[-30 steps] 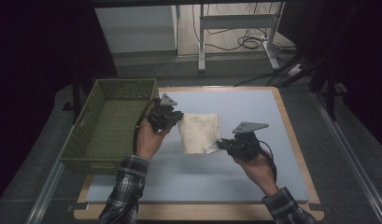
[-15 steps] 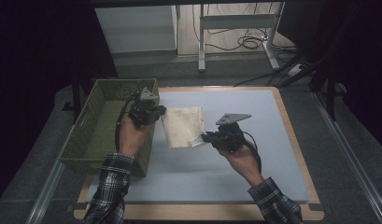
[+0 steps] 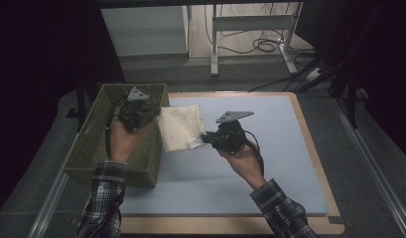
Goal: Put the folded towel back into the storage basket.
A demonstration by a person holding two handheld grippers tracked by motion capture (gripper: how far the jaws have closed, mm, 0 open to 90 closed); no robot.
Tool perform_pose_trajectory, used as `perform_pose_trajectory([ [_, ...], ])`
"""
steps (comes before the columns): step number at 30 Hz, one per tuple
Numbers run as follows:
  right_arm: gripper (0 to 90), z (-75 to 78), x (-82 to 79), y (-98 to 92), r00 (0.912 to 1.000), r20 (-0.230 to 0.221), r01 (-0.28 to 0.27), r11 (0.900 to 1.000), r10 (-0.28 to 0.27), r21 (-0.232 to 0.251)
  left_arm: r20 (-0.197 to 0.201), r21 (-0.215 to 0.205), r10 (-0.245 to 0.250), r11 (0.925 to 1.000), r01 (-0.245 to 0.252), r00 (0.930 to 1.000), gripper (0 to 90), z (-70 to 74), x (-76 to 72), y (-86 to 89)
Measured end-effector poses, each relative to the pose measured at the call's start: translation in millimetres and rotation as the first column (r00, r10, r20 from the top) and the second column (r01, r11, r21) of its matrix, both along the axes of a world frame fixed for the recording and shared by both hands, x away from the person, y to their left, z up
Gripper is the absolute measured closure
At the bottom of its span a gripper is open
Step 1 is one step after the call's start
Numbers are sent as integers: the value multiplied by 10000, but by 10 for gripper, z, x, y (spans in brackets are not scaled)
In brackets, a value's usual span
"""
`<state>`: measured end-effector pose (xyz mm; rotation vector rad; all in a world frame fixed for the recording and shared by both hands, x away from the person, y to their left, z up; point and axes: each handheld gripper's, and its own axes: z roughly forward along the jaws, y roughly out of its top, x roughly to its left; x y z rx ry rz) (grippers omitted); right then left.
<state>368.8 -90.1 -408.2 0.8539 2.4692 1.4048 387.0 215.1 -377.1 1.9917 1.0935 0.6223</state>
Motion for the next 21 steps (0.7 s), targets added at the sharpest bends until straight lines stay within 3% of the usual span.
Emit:
perform_pose_trajectory([
  [10, 813, 80, 43, 291, 9996, 23, -276, 9994, 276, 216, 164, -16, 538, 9986, -538, 9984, 845, 110, -42, 279],
  [21, 813, 78, 24, 757, 9973, 12, -734, 9967, 734, 348, 193, 30, 1267, 9919, -1268, 9918, 846, 157, -160, 678],
])
